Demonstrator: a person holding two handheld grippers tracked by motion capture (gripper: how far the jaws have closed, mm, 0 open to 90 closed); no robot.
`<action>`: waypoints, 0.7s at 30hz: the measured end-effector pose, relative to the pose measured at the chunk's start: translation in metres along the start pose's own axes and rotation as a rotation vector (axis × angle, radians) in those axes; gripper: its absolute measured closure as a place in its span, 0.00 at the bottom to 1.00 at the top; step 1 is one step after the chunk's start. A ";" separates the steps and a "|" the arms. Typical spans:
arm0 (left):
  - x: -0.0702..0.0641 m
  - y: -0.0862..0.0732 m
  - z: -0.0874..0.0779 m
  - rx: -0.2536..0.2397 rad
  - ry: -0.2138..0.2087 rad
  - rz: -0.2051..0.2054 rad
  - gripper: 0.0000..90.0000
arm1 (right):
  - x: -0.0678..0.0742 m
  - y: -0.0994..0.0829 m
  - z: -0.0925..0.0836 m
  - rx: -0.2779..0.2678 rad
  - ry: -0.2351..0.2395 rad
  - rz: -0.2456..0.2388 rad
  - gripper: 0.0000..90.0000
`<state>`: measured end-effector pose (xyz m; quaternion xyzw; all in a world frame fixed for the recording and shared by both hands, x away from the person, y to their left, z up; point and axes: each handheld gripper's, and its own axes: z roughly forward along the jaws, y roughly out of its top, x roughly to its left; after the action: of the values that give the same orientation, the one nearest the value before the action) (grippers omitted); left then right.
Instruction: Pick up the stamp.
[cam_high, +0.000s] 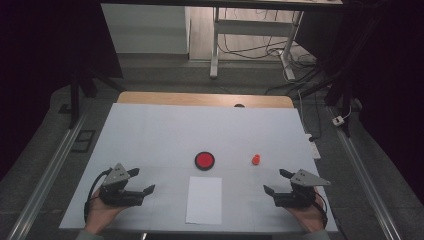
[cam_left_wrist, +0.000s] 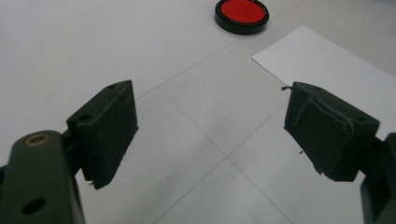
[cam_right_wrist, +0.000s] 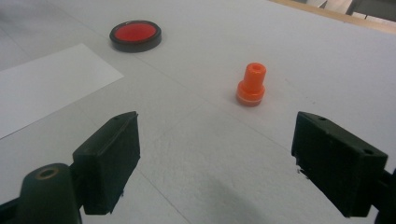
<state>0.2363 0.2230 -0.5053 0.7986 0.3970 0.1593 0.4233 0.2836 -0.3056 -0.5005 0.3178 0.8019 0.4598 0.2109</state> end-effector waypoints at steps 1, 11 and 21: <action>0.000 0.000 0.001 0.002 -0.001 0.003 0.19 | -0.001 0.000 0.000 -0.003 0.000 -0.002 0.16; 0.000 0.005 0.005 -0.005 -0.013 0.002 0.19 | -0.005 0.000 0.003 0.038 0.025 0.027 0.15; 0.001 0.002 0.005 -0.004 0.006 0.004 0.20 | -0.007 -0.002 0.003 0.042 0.018 0.017 0.19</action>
<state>0.2410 0.2203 -0.5069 0.7981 0.3965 0.1633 0.4233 0.2901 -0.3097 -0.5030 0.3247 0.8105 0.4475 0.1933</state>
